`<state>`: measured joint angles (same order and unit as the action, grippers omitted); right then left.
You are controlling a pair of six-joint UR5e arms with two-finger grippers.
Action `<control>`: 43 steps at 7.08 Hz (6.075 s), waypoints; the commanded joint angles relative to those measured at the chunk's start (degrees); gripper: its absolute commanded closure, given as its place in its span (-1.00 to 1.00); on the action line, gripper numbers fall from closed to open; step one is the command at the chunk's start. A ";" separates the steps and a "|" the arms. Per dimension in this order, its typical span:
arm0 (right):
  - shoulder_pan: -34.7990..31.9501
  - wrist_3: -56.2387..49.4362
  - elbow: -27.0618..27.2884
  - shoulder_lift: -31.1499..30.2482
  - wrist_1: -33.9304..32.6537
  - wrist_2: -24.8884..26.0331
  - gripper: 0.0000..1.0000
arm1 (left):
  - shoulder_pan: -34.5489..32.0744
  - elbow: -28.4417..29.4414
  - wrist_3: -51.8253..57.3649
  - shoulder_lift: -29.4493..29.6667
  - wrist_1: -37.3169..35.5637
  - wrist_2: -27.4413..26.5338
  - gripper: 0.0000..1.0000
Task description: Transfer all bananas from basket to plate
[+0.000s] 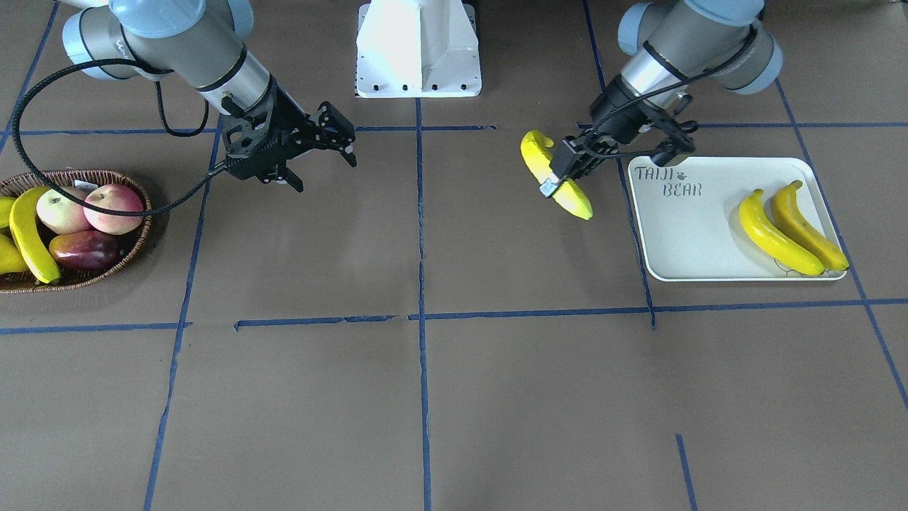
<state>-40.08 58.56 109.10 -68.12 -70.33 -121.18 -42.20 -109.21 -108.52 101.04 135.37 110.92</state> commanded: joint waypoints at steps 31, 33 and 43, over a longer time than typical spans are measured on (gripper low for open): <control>-15.03 -54.63 -1.95 -30.14 -1.65 13.06 -0.97 | -6.58 6.29 9.03 -13.14 3.49 5.80 -0.99; -14.94 -56.89 -3.45 -29.89 -1.65 15.17 -0.92 | -6.58 6.38 9.03 -13.23 3.49 5.62 -0.99; -12.22 -50.30 -6.27 -27.77 -1.48 17.47 -0.75 | -6.49 6.12 9.03 -12.88 3.49 5.62 -0.99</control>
<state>-52.81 7.06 102.93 -95.82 -71.84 -103.85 -48.69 -103.02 -99.49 88.11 138.87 116.54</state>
